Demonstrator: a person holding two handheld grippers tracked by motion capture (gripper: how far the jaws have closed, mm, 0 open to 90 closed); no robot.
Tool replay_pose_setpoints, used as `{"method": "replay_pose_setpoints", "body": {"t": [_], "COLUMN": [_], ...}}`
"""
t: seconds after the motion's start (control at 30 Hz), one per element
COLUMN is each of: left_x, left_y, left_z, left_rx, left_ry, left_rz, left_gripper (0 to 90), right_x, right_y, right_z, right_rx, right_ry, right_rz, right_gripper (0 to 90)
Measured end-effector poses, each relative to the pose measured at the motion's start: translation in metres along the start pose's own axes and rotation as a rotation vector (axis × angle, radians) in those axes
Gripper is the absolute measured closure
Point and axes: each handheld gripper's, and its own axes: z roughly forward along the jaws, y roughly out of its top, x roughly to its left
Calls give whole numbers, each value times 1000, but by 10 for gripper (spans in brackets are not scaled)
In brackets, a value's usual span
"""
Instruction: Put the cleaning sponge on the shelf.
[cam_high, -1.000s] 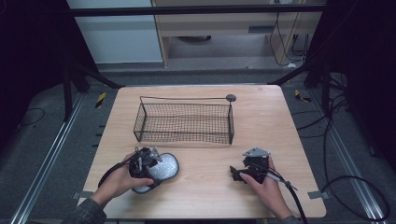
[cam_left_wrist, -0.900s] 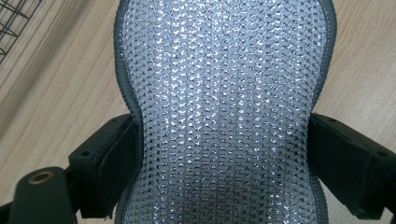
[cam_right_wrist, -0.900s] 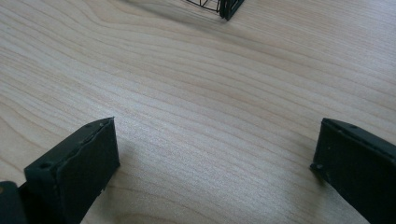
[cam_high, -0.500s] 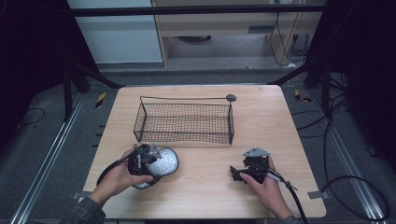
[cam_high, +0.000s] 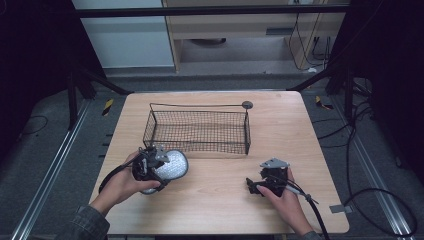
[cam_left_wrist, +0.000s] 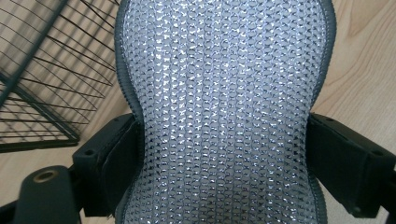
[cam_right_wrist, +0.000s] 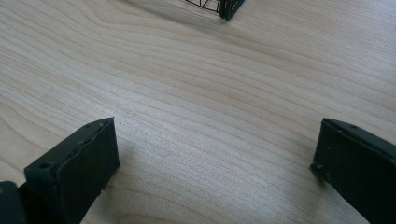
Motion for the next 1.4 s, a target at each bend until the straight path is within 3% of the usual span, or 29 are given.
{"method": "replay_pose_setpoints", "body": {"t": [0.3, 0.8, 0.9, 1.27, 1.4], "left_x": [7, 29, 33, 47, 52], "left_y": [9, 31, 34, 49, 52], "left_z": [-26, -49, -51, -56, -57], "left_rx": [-30, -41, -47, -43, -57], "left_ry": [60, 126, 136, 172, 179], "left_rz": [21, 65, 92, 121, 113], "left_gripper": [130, 132, 132, 132, 132], "right_x": [0, 0, 0, 0, 0], "right_y": [0, 0, 0, 0, 0], "right_z": [0, 0, 0, 0, 0], "right_rx": [0, -1, 0, 0, 0], "right_ry": [0, -2, -3, -4, -3], "right_rz": [0, 2, 2, 1, 1], "right_gripper": [4, 3, 4, 4, 4]}}
